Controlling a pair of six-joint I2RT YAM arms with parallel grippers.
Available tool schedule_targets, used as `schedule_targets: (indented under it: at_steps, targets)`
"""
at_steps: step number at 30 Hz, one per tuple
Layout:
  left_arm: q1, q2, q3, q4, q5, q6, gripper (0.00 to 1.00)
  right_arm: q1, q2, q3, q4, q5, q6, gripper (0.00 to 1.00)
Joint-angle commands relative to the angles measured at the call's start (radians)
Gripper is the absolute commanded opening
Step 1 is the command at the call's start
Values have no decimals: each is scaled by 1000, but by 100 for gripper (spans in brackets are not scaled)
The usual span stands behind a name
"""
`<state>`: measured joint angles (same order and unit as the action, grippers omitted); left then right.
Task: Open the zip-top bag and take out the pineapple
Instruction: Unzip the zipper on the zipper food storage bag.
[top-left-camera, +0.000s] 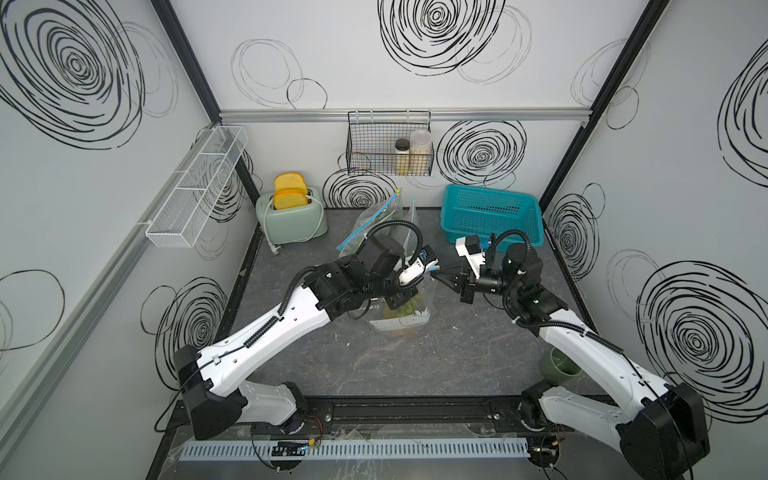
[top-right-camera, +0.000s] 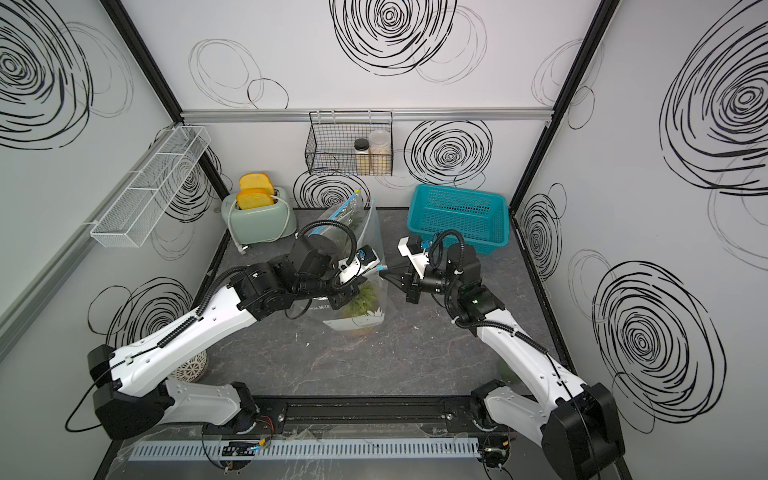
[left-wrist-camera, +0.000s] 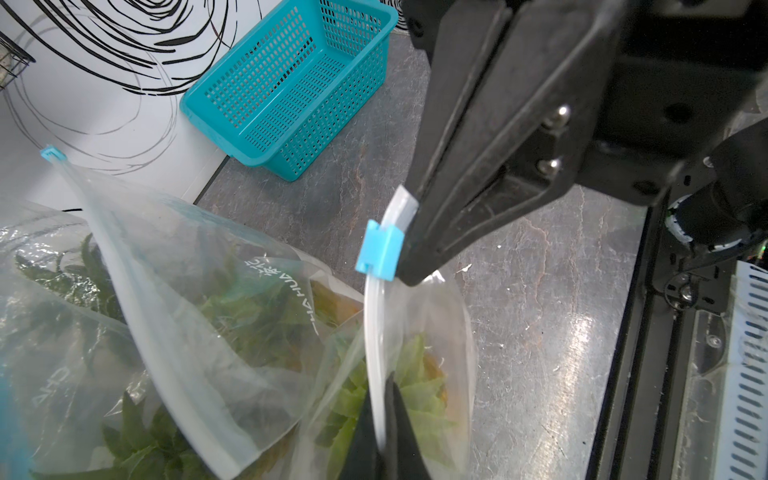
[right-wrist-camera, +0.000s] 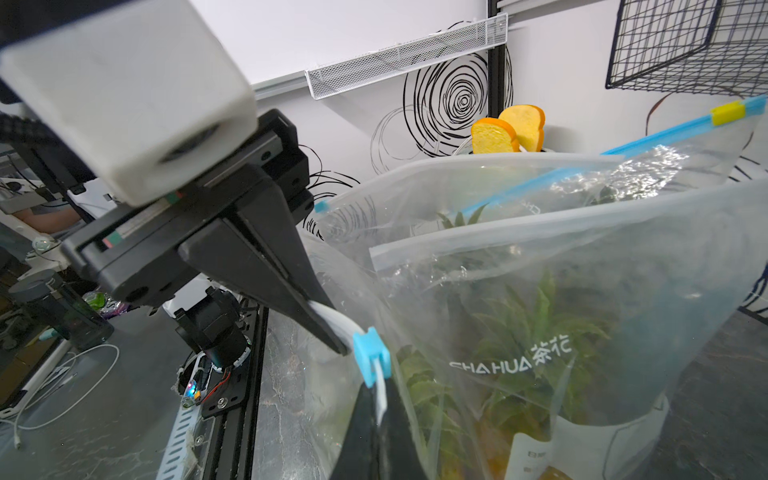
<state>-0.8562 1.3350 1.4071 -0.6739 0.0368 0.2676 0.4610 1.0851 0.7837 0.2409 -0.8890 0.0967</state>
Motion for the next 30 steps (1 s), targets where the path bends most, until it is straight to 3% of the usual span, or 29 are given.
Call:
schedule_targets:
  at_steps: [1,5,8,17,30]
  targets:
    - [8,-7,27,31,15,-4,19,12,-30,30,4,-6,-26,0]
    - [16,2,80,34,88,-2,38,18,-38,52,-43,-2,-52,0]
    - [20,11,114,43,167,-1,43,28,-36,62,-70,5,-75,0]
    - [41,43,142,54,260,2,41,40,-42,65,-91,25,-94,0]
    - [59,79,128,71,253,-8,39,42,-49,60,-97,28,-106,0]
